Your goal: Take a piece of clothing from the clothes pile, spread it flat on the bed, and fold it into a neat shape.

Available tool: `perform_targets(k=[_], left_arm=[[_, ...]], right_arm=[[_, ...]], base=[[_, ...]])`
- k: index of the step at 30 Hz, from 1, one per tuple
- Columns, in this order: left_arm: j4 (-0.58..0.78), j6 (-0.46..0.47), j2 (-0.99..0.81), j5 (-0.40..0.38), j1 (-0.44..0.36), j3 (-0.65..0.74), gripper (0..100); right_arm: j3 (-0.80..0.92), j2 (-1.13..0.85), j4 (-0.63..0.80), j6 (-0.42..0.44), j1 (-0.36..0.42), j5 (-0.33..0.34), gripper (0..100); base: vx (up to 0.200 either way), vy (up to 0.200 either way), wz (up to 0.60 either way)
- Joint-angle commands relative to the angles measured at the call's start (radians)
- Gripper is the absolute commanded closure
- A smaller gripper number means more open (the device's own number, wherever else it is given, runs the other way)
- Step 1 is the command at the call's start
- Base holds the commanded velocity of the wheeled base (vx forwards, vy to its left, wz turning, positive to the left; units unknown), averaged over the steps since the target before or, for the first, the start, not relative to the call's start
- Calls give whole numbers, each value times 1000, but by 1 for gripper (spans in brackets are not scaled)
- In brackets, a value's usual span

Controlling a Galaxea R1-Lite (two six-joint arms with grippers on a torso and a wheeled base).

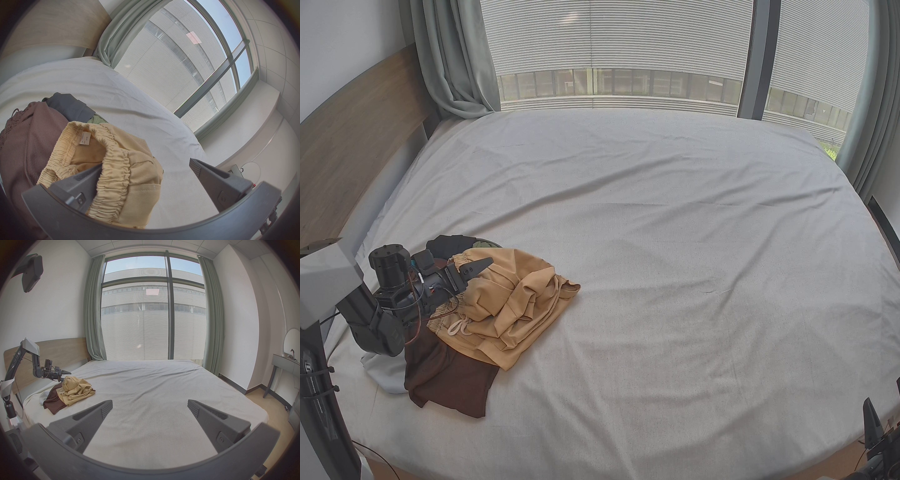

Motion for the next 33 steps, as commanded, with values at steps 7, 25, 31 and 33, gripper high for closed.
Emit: perform_targets(k=[7, 25, 31, 33], left_arm=[[0, 1, 22, 2, -1, -17, 100], [-98, -220, -77, -7, -44, 58, 100], [-82, -474, -195, -6, -48, 66, 100], [-72, -556, -225, -7, -51, 68, 100]], right_arm=[[18, -9, 0, 0, 0, 0, 0], [18, -9, 0, 0, -2, 0, 0], [18, -9, 0, 0, -2, 0, 0], [18, -9, 0, 0, -2, 0, 0]], base=[[0, 0, 0], [0, 0, 0], [0, 0, 0], [0, 0, 0]])
